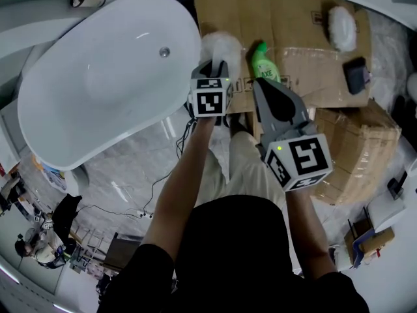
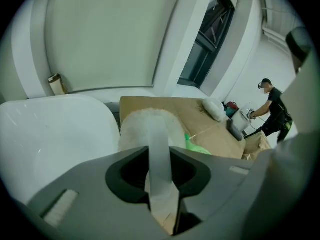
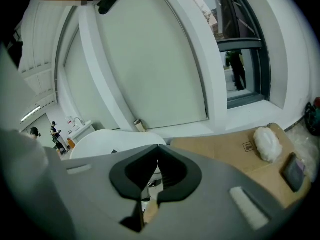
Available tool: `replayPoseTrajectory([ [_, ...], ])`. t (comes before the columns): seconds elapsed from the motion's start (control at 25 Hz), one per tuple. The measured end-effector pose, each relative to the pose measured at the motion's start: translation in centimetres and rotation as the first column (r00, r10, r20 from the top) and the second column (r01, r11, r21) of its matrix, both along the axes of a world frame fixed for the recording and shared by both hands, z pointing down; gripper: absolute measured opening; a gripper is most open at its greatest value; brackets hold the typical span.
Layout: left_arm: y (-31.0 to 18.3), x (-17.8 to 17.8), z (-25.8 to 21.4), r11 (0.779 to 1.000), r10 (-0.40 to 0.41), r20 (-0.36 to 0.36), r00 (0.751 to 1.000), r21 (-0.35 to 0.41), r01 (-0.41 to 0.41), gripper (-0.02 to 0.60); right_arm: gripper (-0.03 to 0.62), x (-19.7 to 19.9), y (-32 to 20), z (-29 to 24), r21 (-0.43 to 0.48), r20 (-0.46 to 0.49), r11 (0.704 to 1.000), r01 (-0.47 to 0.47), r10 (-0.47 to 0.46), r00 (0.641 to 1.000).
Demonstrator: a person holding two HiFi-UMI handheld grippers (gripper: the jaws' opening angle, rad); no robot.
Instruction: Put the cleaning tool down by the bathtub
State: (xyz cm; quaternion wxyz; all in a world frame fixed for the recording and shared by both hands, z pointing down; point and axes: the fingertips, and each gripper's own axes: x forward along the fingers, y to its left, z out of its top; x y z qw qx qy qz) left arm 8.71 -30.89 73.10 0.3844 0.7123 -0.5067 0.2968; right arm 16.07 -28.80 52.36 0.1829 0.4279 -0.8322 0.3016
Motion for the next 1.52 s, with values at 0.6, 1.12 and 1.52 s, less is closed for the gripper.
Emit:
replayPoseTrajectory([
  [0.6,-0.9,0.6,3.5,0.999,-0.001,-0.019,1.000,-0.046,0.000,0.087,0.008,0.7,-1.1,2.0,-0.061,-0.022,0.997,-0.049,0.048,0.999],
  [1.12,-1.3,1.5,4.3,0.998,0.010,-0.006,1.000,-0.054,-0.010,0.095,0.008,1.6,-1.4,2.3,-0.071,-0.019,0.996,-0.062,0.061,0.998],
  [1.52,-1.1,2.4,4.2,0.997,0.058,-0.020,0.998,-0.041,-0.058,0.147,0.008,2.0,-1.4,2.7,-0.075,-0.014,0.994,-0.075,0.075,0.997],
])
